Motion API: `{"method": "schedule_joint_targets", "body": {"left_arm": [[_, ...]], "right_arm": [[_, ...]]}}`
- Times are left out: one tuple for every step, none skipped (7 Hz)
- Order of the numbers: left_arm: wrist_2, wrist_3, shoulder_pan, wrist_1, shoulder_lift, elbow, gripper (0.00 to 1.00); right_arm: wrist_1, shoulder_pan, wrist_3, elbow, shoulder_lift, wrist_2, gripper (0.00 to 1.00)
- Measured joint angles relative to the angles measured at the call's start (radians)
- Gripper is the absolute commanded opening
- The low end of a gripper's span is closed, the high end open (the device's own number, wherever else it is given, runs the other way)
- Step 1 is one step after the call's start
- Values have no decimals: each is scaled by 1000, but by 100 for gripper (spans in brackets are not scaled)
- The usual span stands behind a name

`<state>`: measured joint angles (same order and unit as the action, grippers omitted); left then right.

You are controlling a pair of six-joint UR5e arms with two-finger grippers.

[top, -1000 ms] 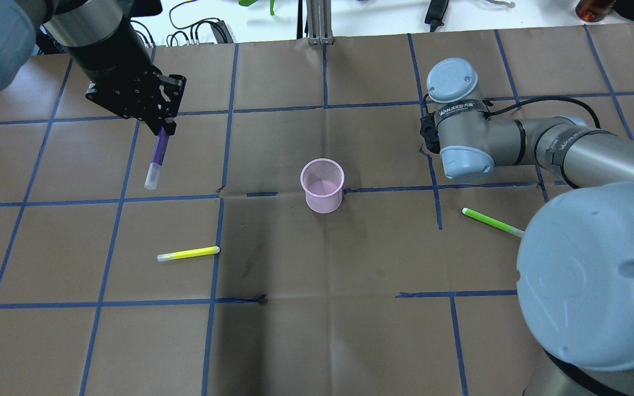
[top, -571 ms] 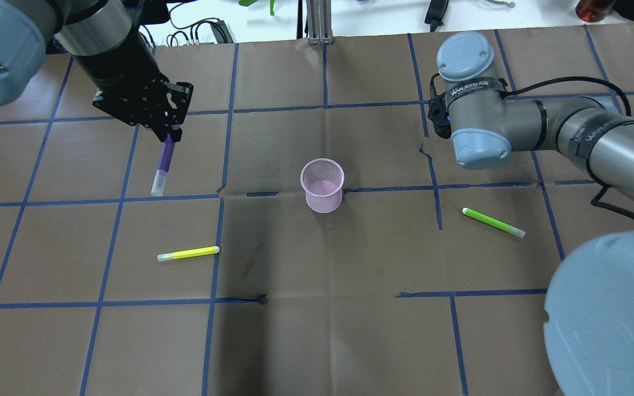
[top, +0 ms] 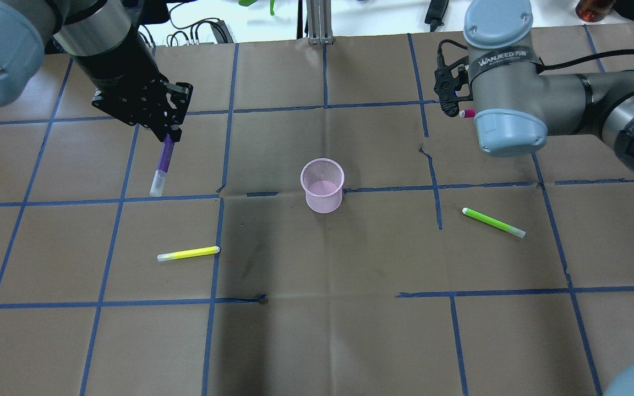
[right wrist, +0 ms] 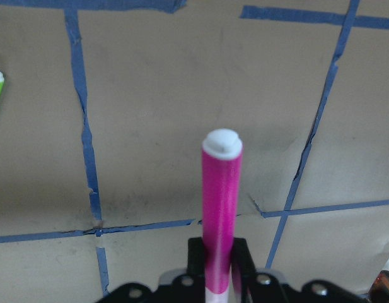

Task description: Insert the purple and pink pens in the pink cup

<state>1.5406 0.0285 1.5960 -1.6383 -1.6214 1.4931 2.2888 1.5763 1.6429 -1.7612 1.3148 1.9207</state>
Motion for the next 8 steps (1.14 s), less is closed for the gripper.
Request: {"method": "schedule_joint_targets", "body": {"left_arm": [[0,1,0,0,0,0,0],[-1,1,-1,1,0,0,0],[-5,-1,-1,10,-2,1,0],[-9,-3,0,34,-6,3,0],[-13,-4,0,74,-10,11,0],[-25,6,1,124,-7,30,0],[-40,31,1,179,0,56,0],[-50,70,1,225,7,81,0]], "right_arm": [[-38,0,-22,0,38,-47,2],[-73,-3,-42,0,72,-104,2],[-108,-6,-60,3,104,-159,2],[-164,-7,-89,16,129,-196,2],[-260,-8,-128,55,148,-222,2],[-379,-8,-160,116,158,-244,2],[-501,-8,-182,187,162,-257,2],[-596,-8,-199,242,162,-272,2]]}}
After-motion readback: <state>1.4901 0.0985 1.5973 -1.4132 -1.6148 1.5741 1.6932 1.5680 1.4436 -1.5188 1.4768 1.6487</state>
